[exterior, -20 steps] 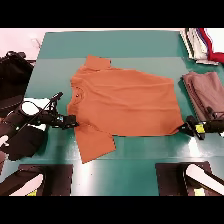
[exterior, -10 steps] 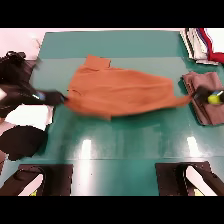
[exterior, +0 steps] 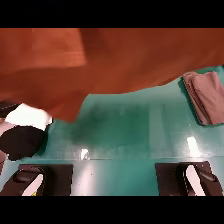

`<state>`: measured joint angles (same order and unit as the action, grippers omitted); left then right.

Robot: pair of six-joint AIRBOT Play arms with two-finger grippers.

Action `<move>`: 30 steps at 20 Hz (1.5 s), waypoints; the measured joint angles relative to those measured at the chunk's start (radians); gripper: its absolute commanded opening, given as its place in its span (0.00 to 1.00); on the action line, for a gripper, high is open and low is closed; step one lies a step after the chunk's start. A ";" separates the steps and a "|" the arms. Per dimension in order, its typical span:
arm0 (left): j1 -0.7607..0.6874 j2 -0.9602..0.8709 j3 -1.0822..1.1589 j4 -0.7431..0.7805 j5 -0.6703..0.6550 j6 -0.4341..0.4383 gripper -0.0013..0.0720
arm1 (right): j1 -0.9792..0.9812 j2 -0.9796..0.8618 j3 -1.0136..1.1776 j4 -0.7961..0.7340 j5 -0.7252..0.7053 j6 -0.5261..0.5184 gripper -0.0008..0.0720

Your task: Fold the shirts.

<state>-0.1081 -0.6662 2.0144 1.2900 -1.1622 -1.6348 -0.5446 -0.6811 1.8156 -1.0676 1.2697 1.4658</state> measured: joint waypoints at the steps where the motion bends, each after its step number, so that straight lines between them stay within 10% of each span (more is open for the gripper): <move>1: 0.000 -0.003 0.023 0.005 0.010 -0.002 0.05 | -0.022 -0.021 0.065 -0.001 0.027 0.011 0.03; 13: 0.000 -0.452 -0.239 0.016 -0.193 0.030 0.05 | 0.209 -0.409 -0.096 -0.164 0.230 0.077 0.03; 30: 0.135 -1.041 -0.294 -0.190 -0.031 0.190 0.05 | 0.397 -1.058 0.079 -0.309 0.204 0.081 0.03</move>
<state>0.0269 -1.7069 1.7203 1.1000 -1.1934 -1.4448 -0.1478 -1.7393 1.8942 -1.3766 1.4734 1.5467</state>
